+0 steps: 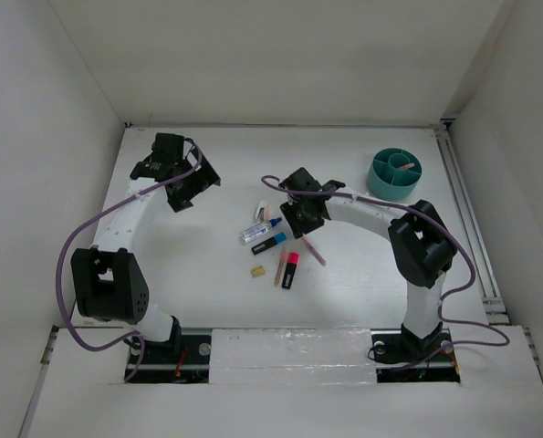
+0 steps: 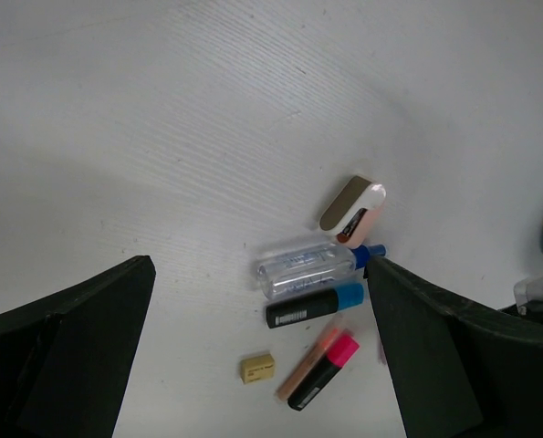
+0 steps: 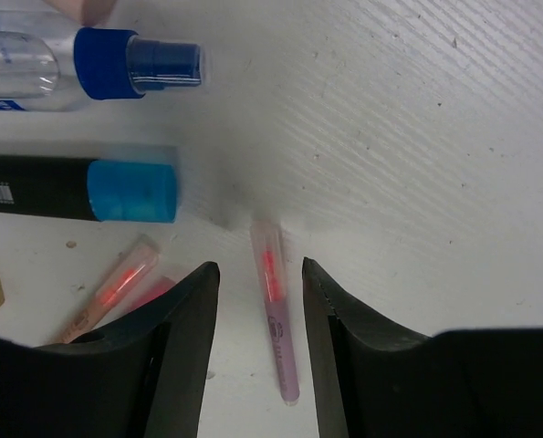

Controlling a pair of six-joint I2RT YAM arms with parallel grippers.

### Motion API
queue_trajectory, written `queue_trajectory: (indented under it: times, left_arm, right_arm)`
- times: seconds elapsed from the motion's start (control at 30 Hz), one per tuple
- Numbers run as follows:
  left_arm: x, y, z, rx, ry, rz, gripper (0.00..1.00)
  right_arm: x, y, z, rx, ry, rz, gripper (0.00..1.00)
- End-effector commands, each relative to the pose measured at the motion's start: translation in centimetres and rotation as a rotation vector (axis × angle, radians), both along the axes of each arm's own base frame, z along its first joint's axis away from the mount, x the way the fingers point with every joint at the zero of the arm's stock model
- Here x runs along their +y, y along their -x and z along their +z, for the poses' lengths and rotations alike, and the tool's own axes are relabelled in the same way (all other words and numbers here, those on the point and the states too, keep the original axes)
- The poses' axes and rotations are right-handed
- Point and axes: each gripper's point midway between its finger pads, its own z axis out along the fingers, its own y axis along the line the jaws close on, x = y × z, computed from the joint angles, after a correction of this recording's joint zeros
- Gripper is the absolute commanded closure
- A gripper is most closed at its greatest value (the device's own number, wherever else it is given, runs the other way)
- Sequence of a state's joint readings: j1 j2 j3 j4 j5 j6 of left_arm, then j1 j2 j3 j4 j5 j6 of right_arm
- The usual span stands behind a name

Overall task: Sort the stationery into containers
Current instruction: Grab a piece of stationery with the right arm

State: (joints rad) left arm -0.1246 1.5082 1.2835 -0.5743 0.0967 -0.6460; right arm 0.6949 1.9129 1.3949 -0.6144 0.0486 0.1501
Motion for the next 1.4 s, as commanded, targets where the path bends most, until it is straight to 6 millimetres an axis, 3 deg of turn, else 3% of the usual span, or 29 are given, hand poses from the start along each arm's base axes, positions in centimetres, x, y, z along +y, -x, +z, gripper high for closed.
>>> queue_trajectory:
  times: [0.0,0.37,0.57,0.67,0.8,0.83,0.9,1.0,1.03,1.13,1.2,1.27,1.37]
  left_arm:
    - [-0.4,-0.1,1.1,-0.040,0.013,-0.035,0.00]
    - [-0.7,0.0,0.6,-0.037,0.027,-0.046,0.00]
    - [-0.7,0.0,0.6,-0.037,0.027,-0.046,0.00]
    - [-0.7,0.0,0.6,-0.037,0.027,-0.046,0.00]
    - [-0.7,0.0,0.6,-0.037,0.027,-0.046,0.00]
    - [-0.7,0.0,0.6,-0.037,0.027,-0.046,0.00]
    - [-0.7,0.0,0.6,-0.037,0.027,-0.046,0.00]
    - [-0.7,0.0,0.6,-0.038,0.022,-0.053,0.00]
    - [-0.7,0.1,0.9,-0.047,0.023,-0.053,0.00]
    - [-0.8,0.1,0.9,-0.047,0.030,-0.059,0.00]
    - [-0.8,0.1,0.9,-0.047,0.030,-0.059,0.00]
    - [-1.0,0.0,1.1,-0.055,0.039,-0.066,0.00]
    - [-1.2,0.1,1.5,-0.063,0.048,-0.072,0.00]
  right_arm:
    - [-0.2,-0.6,-0.7,-0.030,0.013,-0.018,0.53]
    - [-0.9,0.8,-2.8,-0.001,0.100,0.002,0.59]
    - [-1.0,0.6,-3.3,0.000,0.115,-0.001,0.61]
    - [-1.1,0.7,-3.7,0.007,0.121,-0.001,0.72]
    - [-0.9,0.4,-3.6,0.006,0.124,0.007,0.94]
    - [-0.3,-0.2,-2.9,-0.013,0.108,0.006,1.00]
    - [0.2,-0.5,-1.8,-0.024,0.086,0.010,1.00]
    - [-0.1,-3.1,2.1,-0.067,-0.013,-0.075,1.00]
    - [-1.2,-4.5,3.3,-0.090,-0.036,-0.124,1.00]
    - [-2.0,-7.6,8.6,-0.181,-0.162,-0.222,1.00]
    - [-4.0,-10.4,12.9,-0.282,-0.260,-0.325,1.00]
    - [-6.9,-12.8,15.8,-0.387,-0.300,-0.433,1.00]
    - [-9.8,-15.2,21.8,-0.580,-0.405,-0.531,1.00]
